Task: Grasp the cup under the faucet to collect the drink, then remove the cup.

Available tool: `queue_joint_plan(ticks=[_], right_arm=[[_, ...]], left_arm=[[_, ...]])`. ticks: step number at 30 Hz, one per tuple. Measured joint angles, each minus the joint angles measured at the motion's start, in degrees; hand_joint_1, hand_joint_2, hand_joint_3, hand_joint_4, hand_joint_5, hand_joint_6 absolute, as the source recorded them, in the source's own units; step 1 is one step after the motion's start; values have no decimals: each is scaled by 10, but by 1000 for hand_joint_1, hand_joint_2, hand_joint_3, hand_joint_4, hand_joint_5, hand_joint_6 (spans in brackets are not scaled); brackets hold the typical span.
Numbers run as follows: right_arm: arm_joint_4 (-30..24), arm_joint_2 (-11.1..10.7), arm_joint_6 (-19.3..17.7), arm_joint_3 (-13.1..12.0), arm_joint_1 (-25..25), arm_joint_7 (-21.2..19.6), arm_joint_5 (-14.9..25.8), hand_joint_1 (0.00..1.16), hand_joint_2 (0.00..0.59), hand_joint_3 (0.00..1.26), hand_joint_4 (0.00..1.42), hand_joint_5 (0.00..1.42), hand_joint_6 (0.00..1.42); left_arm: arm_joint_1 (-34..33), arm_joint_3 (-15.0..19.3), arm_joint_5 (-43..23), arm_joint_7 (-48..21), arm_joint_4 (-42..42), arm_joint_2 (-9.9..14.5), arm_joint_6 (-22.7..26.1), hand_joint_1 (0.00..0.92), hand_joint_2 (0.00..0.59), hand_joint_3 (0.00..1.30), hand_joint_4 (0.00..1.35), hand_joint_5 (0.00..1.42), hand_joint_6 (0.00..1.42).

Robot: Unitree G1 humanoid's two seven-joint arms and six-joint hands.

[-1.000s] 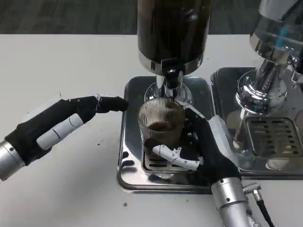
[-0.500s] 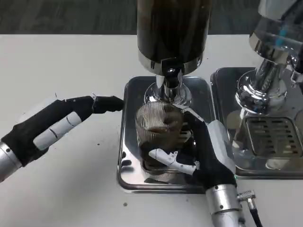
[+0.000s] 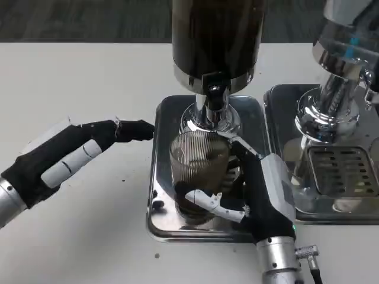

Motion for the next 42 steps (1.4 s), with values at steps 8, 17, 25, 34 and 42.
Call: queue_joint_plan(ticks=[8, 17, 25, 34, 42], right_arm=[[3, -2, -7, 0, 6, -23, -8, 715, 223, 524, 657, 826, 1176], [5, -6, -15, -1, 14, -46, -21, 707, 229, 537, 668, 827, 1178], [-27, -21, -19, -9, 37, -71, -24, 697, 226, 553, 681, 842, 1178], [-84, -25, -23, -16, 76, -83, -28, 687, 233, 562, 689, 845, 1178], [-132, -29, -23, -29, 113, -84, -38, 689, 229, 570, 690, 855, 1191]], left_arm=[[0, 0, 0, 0, 0, 0, 0, 0, 186, 326, 266, 203, 138], [0, 0, 0, 0, 7, 0, 0, 0, 189, 326, 266, 205, 141], [-2, 0, 0, 1, 16, 0, 0, 0, 190, 326, 266, 205, 143], [-13, -2, 3, 2, 22, -1, -1, 0, 191, 320, 266, 196, 143], [-14, -4, 9, 3, 22, -5, -11, 0, 191, 317, 252, 194, 144]])
